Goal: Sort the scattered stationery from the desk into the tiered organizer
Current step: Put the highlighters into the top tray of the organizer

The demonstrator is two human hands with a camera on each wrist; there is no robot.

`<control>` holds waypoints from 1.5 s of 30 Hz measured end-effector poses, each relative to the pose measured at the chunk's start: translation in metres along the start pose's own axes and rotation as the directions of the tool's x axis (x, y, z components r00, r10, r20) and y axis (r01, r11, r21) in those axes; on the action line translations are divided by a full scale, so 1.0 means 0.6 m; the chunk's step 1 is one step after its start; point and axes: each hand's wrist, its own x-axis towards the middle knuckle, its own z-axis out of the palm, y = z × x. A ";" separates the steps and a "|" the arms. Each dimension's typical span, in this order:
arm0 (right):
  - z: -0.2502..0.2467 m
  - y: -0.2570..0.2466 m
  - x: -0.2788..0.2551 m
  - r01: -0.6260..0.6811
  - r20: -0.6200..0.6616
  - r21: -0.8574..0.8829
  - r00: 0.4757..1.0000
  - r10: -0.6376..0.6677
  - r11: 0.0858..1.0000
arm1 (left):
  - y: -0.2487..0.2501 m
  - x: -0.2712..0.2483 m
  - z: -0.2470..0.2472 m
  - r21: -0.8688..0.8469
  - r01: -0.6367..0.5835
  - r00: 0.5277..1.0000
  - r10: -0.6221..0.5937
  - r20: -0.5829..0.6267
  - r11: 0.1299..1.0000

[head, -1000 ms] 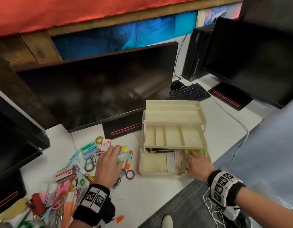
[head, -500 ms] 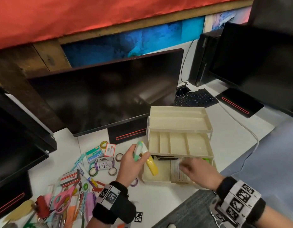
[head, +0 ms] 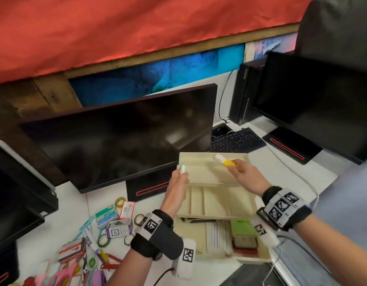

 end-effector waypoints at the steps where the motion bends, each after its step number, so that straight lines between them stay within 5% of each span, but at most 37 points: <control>1: -0.013 0.010 0.011 0.012 0.003 -0.204 1.000 -0.012 0.979 | 0.003 0.009 0.000 0.015 0.007 1.000 -0.007 -0.002 1.000; 4: -0.030 0.032 0.030 0.106 0.095 -0.523 0.993 -0.066 0.846 | 0.009 0.034 0.006 0.092 0.002 1.000 -0.003 0.019 0.996; 8: -0.034 0.046 0.036 0.176 0.250 -0.586 0.968 -0.030 0.791 | 0.022 0.057 0.021 0.296 -0.165 0.979 0.121 0.163 0.941; 12: -0.037 0.048 0.028 0.173 0.296 -0.546 0.955 -0.005 0.820 | 0.037 0.093 0.044 0.554 -0.333 0.923 0.145 0.355 0.763; 17: -0.022 0.067 0.007 0.133 0.153 -0.408 0.985 -0.076 0.903 | 0.043 0.140 0.075 0.659 -0.422 0.894 0.165 0.416 0.623; 22: -0.016 0.088 -0.010 0.036 -0.038 -0.194 0.998 -0.044 0.980 | 0.038 0.158 0.101 0.655 -0.457 0.878 0.190 0.439 0.601; 26: -0.017 0.090 -0.015 0.038 -0.114 -0.119 0.992 -0.052 0.992 | 0.048 0.153 0.122 0.578 -0.414 0.886 0.168 0.431 0.703; 30: -0.014 0.076 -0.010 0.018 -0.144 -0.108 0.989 -0.034 0.994 | 0.053 0.144 0.136 0.116 -0.077 0.938 0.032 0.345 0.990; 36: 0.014 0.034 0.014 0.077 -0.044 0.026 0.996 -0.076 0.997 | 0.065 0.126 0.135 -0.360 0.104 0.947 0.019 0.322 0.927; 40: 0.019 0.027 0.032 0.073 0.002 0.203 0.997 -0.075 0.976 | 0.062 0.111 0.114 -0.311 0.073 0.962 0.015 0.271 0.948; 43: 0.001 0.030 0.040 0.130 -0.095 -0.174 0.984 -0.148 0.976 | 0.051 0.092 0.074 -0.071 -0.041 0.988 0.051 0.147 0.997; 45: -0.013 0.036 0.042 0.135 -0.094 -0.467 0.975 -0.201 0.874 | 0.040 0.068 0.028 0.021 -0.106 0.993 0.104 0.059 0.994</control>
